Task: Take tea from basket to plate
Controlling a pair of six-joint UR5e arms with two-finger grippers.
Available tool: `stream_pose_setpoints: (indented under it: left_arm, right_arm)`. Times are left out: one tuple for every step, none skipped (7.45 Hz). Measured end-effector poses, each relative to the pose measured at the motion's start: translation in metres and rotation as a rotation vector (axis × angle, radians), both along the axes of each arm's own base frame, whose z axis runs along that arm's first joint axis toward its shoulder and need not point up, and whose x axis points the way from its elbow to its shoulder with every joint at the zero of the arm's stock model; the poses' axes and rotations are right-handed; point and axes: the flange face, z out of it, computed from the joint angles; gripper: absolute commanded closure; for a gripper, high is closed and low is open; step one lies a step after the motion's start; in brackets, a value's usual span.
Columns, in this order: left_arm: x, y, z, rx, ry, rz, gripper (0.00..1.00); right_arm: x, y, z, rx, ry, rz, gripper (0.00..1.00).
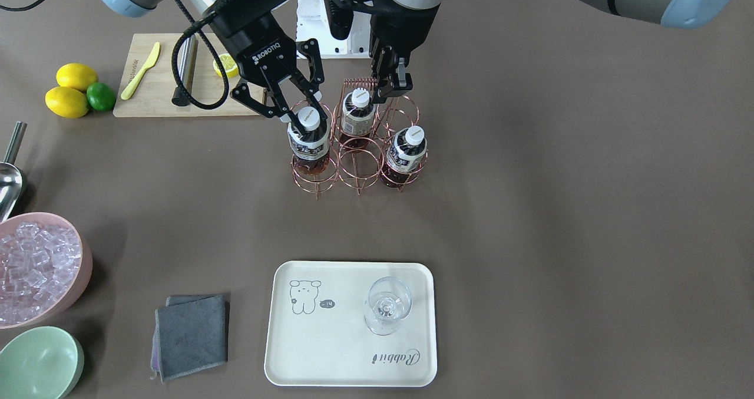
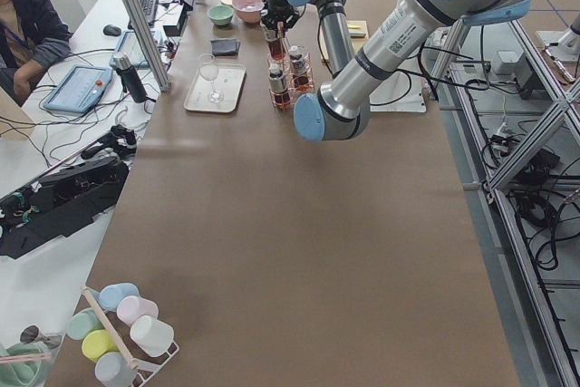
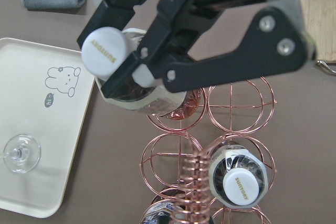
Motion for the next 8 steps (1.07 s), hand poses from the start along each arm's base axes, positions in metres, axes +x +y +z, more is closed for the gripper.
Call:
stream_pose_setpoints:
  left_arm:
    - [0.000,0.000,0.000,0.000,0.001,0.000,1.00]
    - [0.000,0.000,0.000,0.000,0.001,0.000,1.00]
    - [0.000,0.000,0.000,0.001,0.001,0.000,1.00]
    - [0.000,0.000,0.000,0.000,0.000,0.000,1.00]
    - [0.000,0.000,0.000,0.000,0.000,0.000,1.00]
    - [0.000,0.000,0.000,0.000,0.000,0.001,1.00]
    - [0.000,0.001,0.000,0.000,0.000,0.001,1.00]
    - [0.000,0.001,-0.001,0.001,0.002,0.001,1.00]
  right_arm:
    - [0.010,-0.003,-0.005,0.002,-0.005,0.003,1.00]
    - [0.027,-0.013,-0.016,0.003,-0.015,-0.002,1.00]
    - [0.049,-0.029,-0.032,-0.007,-0.013,-0.013,1.00]
    - [0.071,-0.043,-0.040,-0.019,-0.008,-0.013,1.00]
    - [0.091,-0.055,-0.036,-0.025,0.005,0.002,1.00]
    - [0.107,-0.067,-0.019,-0.018,0.030,0.027,1.00]
    - [0.118,-0.074,0.007,-0.016,0.047,0.045,1.00]
    - [0.127,-0.076,0.040,-0.019,0.058,0.053,1.00]
